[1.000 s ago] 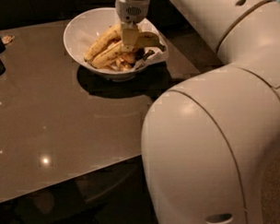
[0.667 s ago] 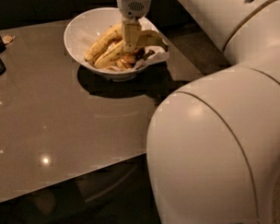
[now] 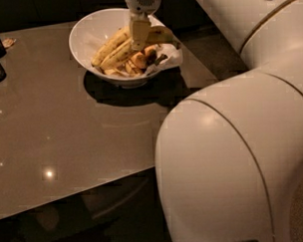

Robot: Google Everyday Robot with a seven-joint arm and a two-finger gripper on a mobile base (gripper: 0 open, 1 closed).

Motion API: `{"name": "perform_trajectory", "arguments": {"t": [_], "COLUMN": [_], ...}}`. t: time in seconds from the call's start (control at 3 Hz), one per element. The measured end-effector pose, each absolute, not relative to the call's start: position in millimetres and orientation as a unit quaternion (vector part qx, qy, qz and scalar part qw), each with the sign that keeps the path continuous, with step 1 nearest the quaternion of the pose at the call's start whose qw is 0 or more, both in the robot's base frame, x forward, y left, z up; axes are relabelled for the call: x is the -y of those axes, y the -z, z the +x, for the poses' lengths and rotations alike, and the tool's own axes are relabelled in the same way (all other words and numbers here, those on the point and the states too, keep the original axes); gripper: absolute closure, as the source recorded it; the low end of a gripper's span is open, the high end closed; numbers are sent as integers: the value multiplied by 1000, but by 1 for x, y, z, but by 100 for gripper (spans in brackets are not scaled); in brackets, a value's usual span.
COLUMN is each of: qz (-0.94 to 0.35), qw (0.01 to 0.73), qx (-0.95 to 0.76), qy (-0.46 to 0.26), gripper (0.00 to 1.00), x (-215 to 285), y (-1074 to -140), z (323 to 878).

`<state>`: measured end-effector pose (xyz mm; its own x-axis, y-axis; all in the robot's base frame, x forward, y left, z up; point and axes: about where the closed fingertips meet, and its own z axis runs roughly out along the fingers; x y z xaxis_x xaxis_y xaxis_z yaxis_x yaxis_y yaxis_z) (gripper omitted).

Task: Pick banana from white bowl

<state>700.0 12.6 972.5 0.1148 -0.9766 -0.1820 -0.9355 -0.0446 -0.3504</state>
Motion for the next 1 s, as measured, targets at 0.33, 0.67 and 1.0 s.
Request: {"name": "perform_trajectory", "arguments": {"t": [0.33, 0.67, 1.0], "qz": [-718, -714, -714], "qw": [222, 271, 272], "qx": [-658, -644, -644], "qy": [51, 37, 37], "gripper": [100, 100, 100], "x": [-16, -14, -17], "y": [-993, -1012, -1009], "z": [694, 677, 678]}}
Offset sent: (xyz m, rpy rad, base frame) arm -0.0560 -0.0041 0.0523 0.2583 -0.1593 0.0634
